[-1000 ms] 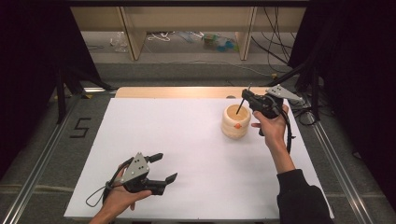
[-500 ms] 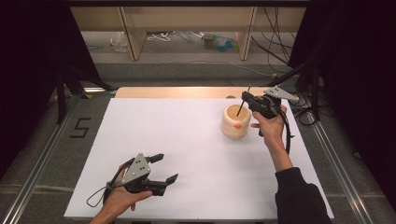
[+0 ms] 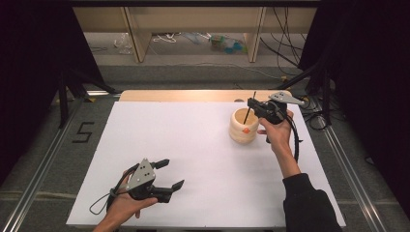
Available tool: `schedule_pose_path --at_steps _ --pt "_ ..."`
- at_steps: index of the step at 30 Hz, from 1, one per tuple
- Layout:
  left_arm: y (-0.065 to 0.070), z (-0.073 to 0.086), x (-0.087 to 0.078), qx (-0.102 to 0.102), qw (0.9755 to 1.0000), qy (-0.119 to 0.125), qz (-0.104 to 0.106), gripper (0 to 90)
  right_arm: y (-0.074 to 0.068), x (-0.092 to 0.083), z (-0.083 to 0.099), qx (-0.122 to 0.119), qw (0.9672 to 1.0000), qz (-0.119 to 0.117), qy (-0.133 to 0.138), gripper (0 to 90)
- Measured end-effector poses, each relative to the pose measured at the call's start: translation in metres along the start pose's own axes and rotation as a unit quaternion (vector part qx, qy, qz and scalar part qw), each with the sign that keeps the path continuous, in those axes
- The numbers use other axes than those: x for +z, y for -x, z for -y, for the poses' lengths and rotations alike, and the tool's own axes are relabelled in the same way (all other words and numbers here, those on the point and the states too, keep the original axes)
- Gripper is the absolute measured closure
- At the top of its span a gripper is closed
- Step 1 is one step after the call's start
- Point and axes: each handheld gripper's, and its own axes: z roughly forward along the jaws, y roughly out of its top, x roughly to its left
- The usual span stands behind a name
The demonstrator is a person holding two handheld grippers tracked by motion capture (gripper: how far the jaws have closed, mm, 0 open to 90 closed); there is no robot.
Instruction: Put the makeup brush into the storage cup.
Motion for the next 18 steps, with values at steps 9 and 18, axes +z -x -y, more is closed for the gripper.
schedule_pose_path --at_steps 9,18 --pt "0.0 0.0001 0.0 -0.004 1.0 0.003 0.001 18.3 0.0007 0.0036 0.0047 0.0 0.9999 -0.003 -0.016 85.6" --pt "0.0 -0.0004 -0.0008 0.0 1.0 -0.003 0.0 18.3 0.004 0.0019 0.0003 0.059 0.9974 0.039 -0.009 34.2"
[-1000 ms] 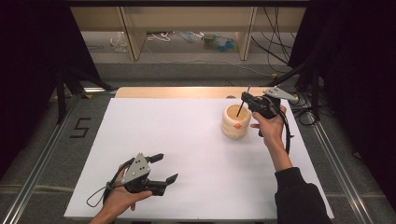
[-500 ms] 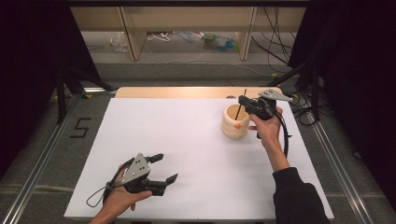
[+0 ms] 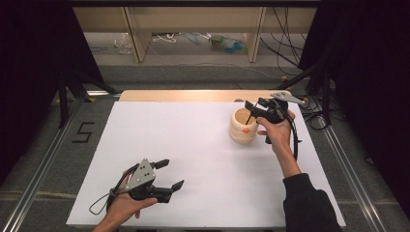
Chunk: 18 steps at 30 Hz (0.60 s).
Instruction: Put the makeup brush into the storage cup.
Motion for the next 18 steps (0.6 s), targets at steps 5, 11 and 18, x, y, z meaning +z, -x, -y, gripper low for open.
schedule_pose_path --at_steps 5,11,18 --pt "0.0 0.0 0.001 -0.001 1.0 0.004 0.003 18.3 0.005 -0.003 -0.001 0.007 1.0 0.004 0.0 32.7" --pt "0.001 0.0 0.0 -0.004 1.0 0.004 0.0 18.3 0.004 -0.007 -0.003 0.004 1.0 0.005 -0.003 31.4" --pt "0.0 0.0 -0.001 0.002 1.0 0.006 -0.002 18.3 -0.003 -0.016 -0.006 0.003 1.0 -0.004 -0.009 30.2"
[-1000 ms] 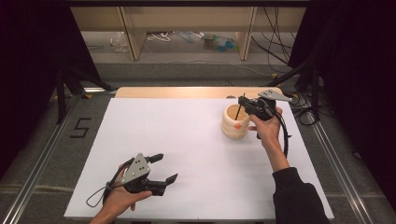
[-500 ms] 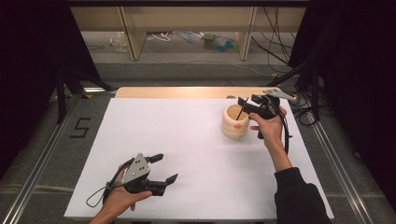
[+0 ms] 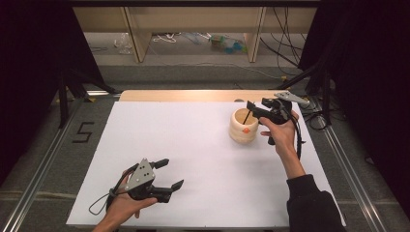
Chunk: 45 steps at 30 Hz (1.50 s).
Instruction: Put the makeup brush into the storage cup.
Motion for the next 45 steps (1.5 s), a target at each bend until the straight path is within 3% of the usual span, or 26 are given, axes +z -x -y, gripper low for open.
schedule_pose_path --at_steps 13,15,20,31,36,45 --pt "0.0 0.0 -0.001 -0.001 1.0 0.003 -0.002 18.3 -0.018 -0.018 -0.006 -0.021 0.9995 -0.02 0.012 28.4" --pt "0.0 0.0 -0.001 0.0 1.0 0.003 -0.003 18.3 -0.021 -0.021 -0.006 -0.038 0.9992 -0.009 0.007 27.1" --pt "0.0 -0.001 -0.001 -0.004 1.0 0.004 -0.004 18.3 -0.029 -0.027 -0.005 -0.042 0.9988 -0.024 -0.001 26.4" --pt "-0.002 -0.001 -0.002 -0.004 0.9999 0.008 -0.007 18.3 -0.039 -0.044 0.009 -0.06 0.9973 -0.041 -0.009 24.3" --pt "-0.004 -0.001 -0.003 -0.002 0.9999 0.007 -0.011 18.3 -0.045 -0.051 0.015 -0.081 0.9953 -0.053 -0.005 23.4" --pt "-0.009 0.0 -0.005 -0.009 0.9997 0.012 -0.018 18.2 -0.055 -0.064 0.024 -0.092 0.9927 -0.077 -0.007 23.6"
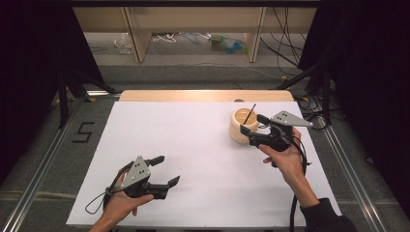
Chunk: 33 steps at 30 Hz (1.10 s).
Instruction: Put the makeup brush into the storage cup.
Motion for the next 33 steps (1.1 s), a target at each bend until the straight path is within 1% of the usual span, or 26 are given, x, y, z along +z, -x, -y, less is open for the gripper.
schedule_pose_path --at_steps 1,2,3,5,6,8,10,11,12,13,14,15,16,17,19,20,21,22,24,25,26,27,28,29,31,33 --pt "0.0 0.0 0.0 0.004 1.0 0.0 -0.001 18.3 -0.001 0.0 0.002 0.0 1.0 0.0 0.007 23.7" --pt "-0.001 0.0 -0.001 0.004 1.0 0.001 -0.002 18.3 -0.002 -0.001 0.003 -0.001 1.0 -0.004 0.006 23.7" --pt "-0.001 0.0 -0.001 0.004 1.0 0.001 -0.002 18.3 -0.004 -0.003 0.005 0.0 1.0 -0.004 0.0 23.8" --pt "-0.002 0.0 -0.001 0.004 1.0 0.006 0.0 18.3 -0.006 -0.003 0.008 -0.002 1.0 -0.005 0.004 23.6" --pt "-0.001 0.0 -0.002 0.002 1.0 0.003 -0.003 18.3 -0.007 -0.005 0.009 -0.005 1.0 -0.005 -0.002 24.1" --pt "-0.002 0.0 -0.003 0.004 1.0 0.004 -0.005 18.3 -0.01 -0.006 0.014 -0.005 0.9999 -0.012 0.006 24.2" --pt "-0.003 0.0 -0.004 0.001 1.0 0.005 -0.006 18.3 -0.013 -0.008 0.018 -0.005 0.9998 -0.018 -0.007 24.0" --pt "-0.003 0.0 -0.004 0.004 1.0 0.007 -0.005 18.3 -0.014 -0.007 0.02 -0.004 0.9998 -0.019 -0.001 24.0" --pt "-0.003 0.0 -0.005 0.004 1.0 0.005 -0.006 18.3 -0.014 -0.008 0.022 -0.012 0.9998 -0.016 0.003 23.9" --pt "-0.004 0.0 -0.005 0.002 1.0 0.004 -0.005 18.3 -0.015 -0.009 0.023 -0.006 0.9998 -0.019 -0.006 23.6" --pt "-0.004 0.001 -0.006 0.001 1.0 0.003 -0.005 18.3 -0.016 -0.01 0.025 -0.006 0.9997 -0.023 -0.009 23.6" --pt "-0.004 0.001 -0.006 0.006 1.0 0.004 -0.006 18.2 -0.016 -0.011 0.027 -0.007 0.9997 -0.024 -0.007 23.3" --pt "-0.004 0.001 -0.006 0.005 1.0 0.003 -0.006 18.3 -0.016 -0.011 0.028 -0.011 0.9997 -0.02 -0.009 23.0" --pt "-0.004 0.001 -0.006 0.006 1.0 0.003 -0.006 18.2 -0.017 -0.011 0.029 -0.007 0.9997 -0.024 -0.006 22.9" --pt "-0.004 0.001 -0.007 0.006 1.0 0.004 -0.006 18.2 -0.018 -0.013 0.032 -0.012 0.9997 -0.022 -0.005 22.8" --pt "-0.004 0.001 -0.007 0.006 1.0 0.004 -0.006 18.3 -0.019 -0.014 0.033 -0.008 0.9997 -0.024 -0.003 22.5" --pt "-0.004 0.001 -0.007 0.001 1.0 0.004 -0.006 18.3 -0.019 -0.014 0.034 -0.008 0.9997 -0.024 -0.001 22.3" --pt "-0.004 0.001 -0.007 0.007 0.9999 0.003 -0.006 18.2 -0.019 -0.015 0.035 -0.008 0.9997 -0.023 0.005 22.6" --pt "-0.004 0.001 -0.007 0.007 1.0 0.002 -0.006 18.3 -0.021 -0.017 0.038 -0.007 0.9996 -0.028 0.005 22.6" --pt "-0.004 0.001 -0.007 0.007 1.0 0.003 -0.006 18.3 -0.022 -0.018 0.04 -0.006 0.9996 -0.027 0.002 22.6" --pt "-0.003 0.001 -0.007 0.006 1.0 0.003 -0.007 18.2 -0.022 -0.018 0.042 -0.01 0.9996 -0.025 0.005 22.6" --pt "-0.003 0.001 -0.007 0.006 1.0 0.003 -0.006 18.2 -0.023 -0.02 0.043 -0.011 0.9996 -0.025 -0.003 22.6" --pt "-0.003 0.001 -0.007 0.007 1.0 0.003 -0.006 18.2 -0.024 -0.02 0.045 -0.009 0.9996 -0.028 -0.002 22.5" --pt "-0.003 0.001 -0.007 0.006 1.0 0.003 -0.006 18.3 -0.025 -0.02 0.047 -0.008 0.9996 -0.025 -0.001 21.8" --pt "-0.003 0.001 -0.007 0.006 1.0 0.004 -0.006 18.2 -0.026 -0.022 0.049 -0.009 0.9994 -0.033 -0.003 22.0" --pt "-0.003 0.001 -0.007 0.006 1.0 0.005 -0.006 18.3 -0.027 -0.024 0.051 -0.012 0.9993 -0.033 -0.006 21.6"
